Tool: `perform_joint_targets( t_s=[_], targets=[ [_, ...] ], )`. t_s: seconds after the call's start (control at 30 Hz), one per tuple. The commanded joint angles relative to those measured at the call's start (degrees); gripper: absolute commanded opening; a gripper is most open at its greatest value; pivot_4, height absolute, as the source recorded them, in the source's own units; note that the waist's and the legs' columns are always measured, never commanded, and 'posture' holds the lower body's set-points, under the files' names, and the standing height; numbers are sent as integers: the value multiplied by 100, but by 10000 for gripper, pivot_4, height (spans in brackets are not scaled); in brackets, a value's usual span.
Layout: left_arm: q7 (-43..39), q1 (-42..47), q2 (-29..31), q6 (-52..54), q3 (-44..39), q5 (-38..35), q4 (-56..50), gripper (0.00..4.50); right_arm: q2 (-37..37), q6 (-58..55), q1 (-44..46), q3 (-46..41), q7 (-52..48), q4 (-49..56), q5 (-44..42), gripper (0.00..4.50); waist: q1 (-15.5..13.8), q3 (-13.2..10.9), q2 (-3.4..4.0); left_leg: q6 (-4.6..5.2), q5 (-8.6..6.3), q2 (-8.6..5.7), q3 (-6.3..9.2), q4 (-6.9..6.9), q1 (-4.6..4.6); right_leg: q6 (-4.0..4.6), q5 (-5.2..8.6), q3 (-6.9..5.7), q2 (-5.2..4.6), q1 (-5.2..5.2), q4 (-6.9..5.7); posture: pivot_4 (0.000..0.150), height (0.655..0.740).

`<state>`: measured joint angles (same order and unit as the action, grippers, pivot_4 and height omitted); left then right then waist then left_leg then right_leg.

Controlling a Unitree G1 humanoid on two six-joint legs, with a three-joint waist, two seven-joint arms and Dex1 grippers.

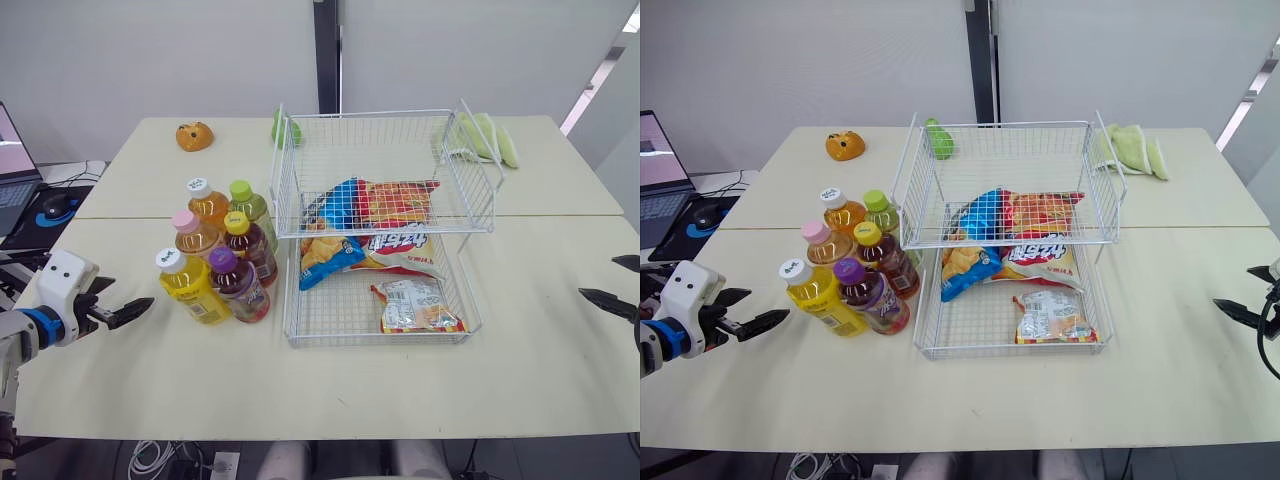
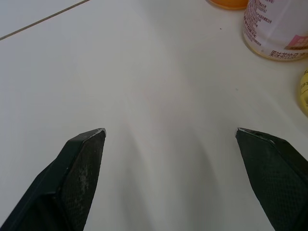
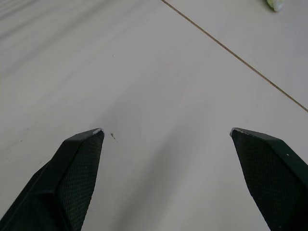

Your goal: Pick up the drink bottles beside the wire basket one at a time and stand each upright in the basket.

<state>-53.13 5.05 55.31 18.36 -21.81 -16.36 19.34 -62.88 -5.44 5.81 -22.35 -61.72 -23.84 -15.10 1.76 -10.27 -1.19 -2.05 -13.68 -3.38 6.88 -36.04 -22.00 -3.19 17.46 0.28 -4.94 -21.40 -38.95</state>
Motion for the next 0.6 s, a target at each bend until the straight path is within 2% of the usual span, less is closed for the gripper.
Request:
perform_joint_targets(
  t_s=[0.03,0.23,0.47,0.6],
  targets=[
    [-16,38,161,-83,-180,-22,-43,44661,-183,17,51,-183,13,27,-4,45000,0,0,0,0,0,0,0,0,0,0,0,0,0,0,0,1500,7400],
    [-125,52,159,-219,-293,-124,55,44661,-154,283,-61,-220,382,-40,262,45000,0,0,0,0,0,0,-1,0,0,0,0,1,0,-1,0,1500,7400],
    [-104,-16,220,-446,-455,-104,279,44661,-66,17,-186,-622,428,118,10,45000,-2,0,0,1,0,1,-6,0,0,0,0,6,0,-2,0,1500,7400],
    [-318,-27,242,-348,-584,-296,283,44661,-54,-371,-560,-919,125,629,-318,45000,-5,-1,-1,1,-1,3,-4,1,0,-1,0,5,0,-2,0,1500,7400]
  ],
)
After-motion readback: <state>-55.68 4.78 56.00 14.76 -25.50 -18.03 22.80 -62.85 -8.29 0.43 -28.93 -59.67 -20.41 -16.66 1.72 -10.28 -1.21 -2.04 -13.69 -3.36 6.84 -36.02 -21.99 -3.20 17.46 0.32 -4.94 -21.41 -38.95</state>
